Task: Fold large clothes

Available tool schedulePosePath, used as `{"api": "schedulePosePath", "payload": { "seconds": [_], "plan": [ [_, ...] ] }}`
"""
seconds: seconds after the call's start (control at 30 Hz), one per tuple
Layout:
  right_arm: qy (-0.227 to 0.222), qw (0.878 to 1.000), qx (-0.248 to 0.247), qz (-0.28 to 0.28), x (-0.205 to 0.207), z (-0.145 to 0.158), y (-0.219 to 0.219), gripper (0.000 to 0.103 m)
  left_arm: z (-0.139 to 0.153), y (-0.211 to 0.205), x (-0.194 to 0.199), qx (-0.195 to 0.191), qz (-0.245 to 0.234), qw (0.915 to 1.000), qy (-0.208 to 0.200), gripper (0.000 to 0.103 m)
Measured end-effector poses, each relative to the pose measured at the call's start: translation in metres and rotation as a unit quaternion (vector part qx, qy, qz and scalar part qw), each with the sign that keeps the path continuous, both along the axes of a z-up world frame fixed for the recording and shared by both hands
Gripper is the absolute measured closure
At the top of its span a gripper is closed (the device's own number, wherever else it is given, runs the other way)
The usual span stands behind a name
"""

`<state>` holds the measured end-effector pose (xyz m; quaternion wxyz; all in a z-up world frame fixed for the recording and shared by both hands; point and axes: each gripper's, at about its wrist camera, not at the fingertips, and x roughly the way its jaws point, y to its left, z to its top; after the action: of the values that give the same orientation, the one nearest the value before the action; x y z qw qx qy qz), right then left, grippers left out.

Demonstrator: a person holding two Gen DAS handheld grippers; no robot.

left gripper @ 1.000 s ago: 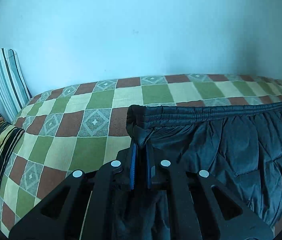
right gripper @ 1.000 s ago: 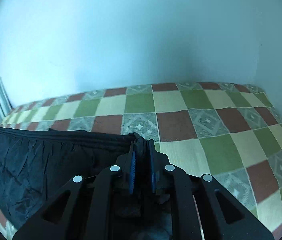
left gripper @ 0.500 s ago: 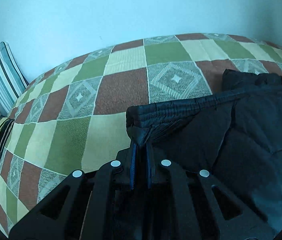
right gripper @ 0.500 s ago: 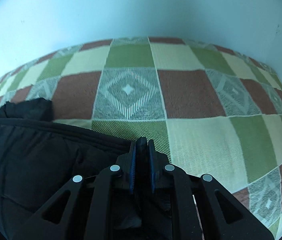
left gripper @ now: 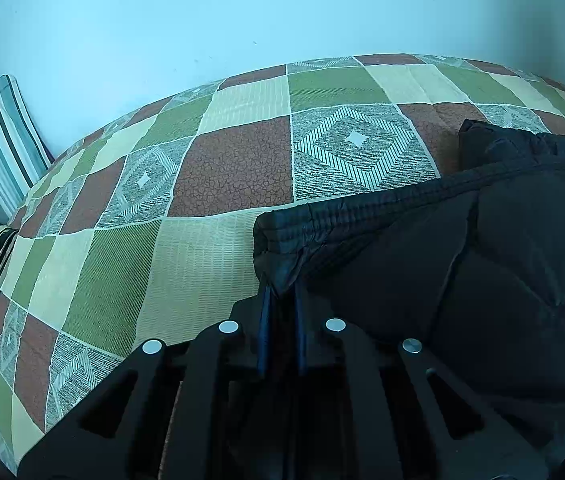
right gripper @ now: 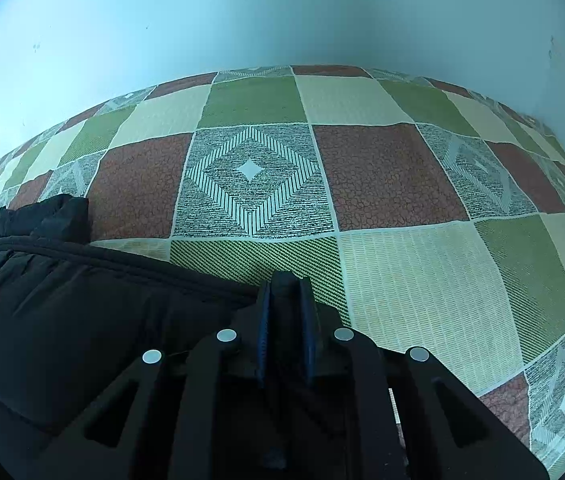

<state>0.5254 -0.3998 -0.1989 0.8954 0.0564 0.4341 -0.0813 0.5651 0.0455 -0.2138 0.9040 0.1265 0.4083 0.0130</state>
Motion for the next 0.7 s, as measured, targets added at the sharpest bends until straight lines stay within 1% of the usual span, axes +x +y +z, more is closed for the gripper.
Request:
{"api": "schedulePosePath", "payload": {
  "seconds": [0.13,0.2,0.27,0.3,0.33,0.37,0.4,0.43,0.53,0.6,0.67,0.7],
  "plan": [
    [-0.004,1.0,0.007,-0.004,0.0,0.0,-0.002,0.087,-0.001,-0.002,0.0,0.007,0.001,1.0,-0.003,0.092],
    [-0.001,1.0,0.003,-0.01,0.0,0.001,-0.003,0.08,0.0,-0.003,0.0,0.009,0.001,1.0,-0.001,0.091],
    [0.004,1.0,0.003,-0.018,0.001,0.003,-0.005,0.073,0.005,-0.005,0.0,0.021,0.001,0.9998,0.0,0.09],
    [0.005,1.0,0.005,-0.024,-0.001,0.006,-0.007,0.07,0.007,-0.007,0.0,0.029,0.004,0.9996,0.0,0.085],
    [0.006,0.999,0.006,-0.032,-0.002,0.01,-0.009,0.062,0.011,-0.007,-0.001,0.035,0.008,0.9993,-0.002,0.077],
    [0.005,0.999,0.006,-0.039,-0.006,0.013,-0.011,0.056,0.015,-0.006,-0.003,0.041,0.014,0.9991,-0.004,0.072],
    [-0.001,0.999,0.007,-0.047,-0.011,0.018,-0.014,0.055,0.023,-0.002,-0.006,0.041,0.027,0.9987,-0.011,0.062],
    [-0.017,0.998,0.007,-0.059,-0.02,0.028,-0.016,0.054,0.03,0.001,-0.01,0.033,0.032,0.9988,-0.016,0.057],
    [-0.045,0.996,0.01,-0.071,-0.039,0.054,-0.011,0.054,0.056,0.009,-0.026,0.004,0.052,0.9979,-0.037,0.052],
    [-0.077,0.995,0.014,-0.056,-0.058,0.078,0.009,0.054,0.076,0.006,-0.04,-0.025,0.057,0.9968,-0.05,0.052],
    [-0.098,0.994,0.02,-0.031,-0.072,0.094,0.036,0.054,0.091,-0.007,-0.056,-0.048,0.047,0.9963,-0.054,0.052],
    [-0.103,0.994,0.023,-0.021,-0.076,0.098,0.049,0.054,0.097,-0.021,-0.067,-0.061,0.033,0.9962,-0.053,0.051]
  ]
}}
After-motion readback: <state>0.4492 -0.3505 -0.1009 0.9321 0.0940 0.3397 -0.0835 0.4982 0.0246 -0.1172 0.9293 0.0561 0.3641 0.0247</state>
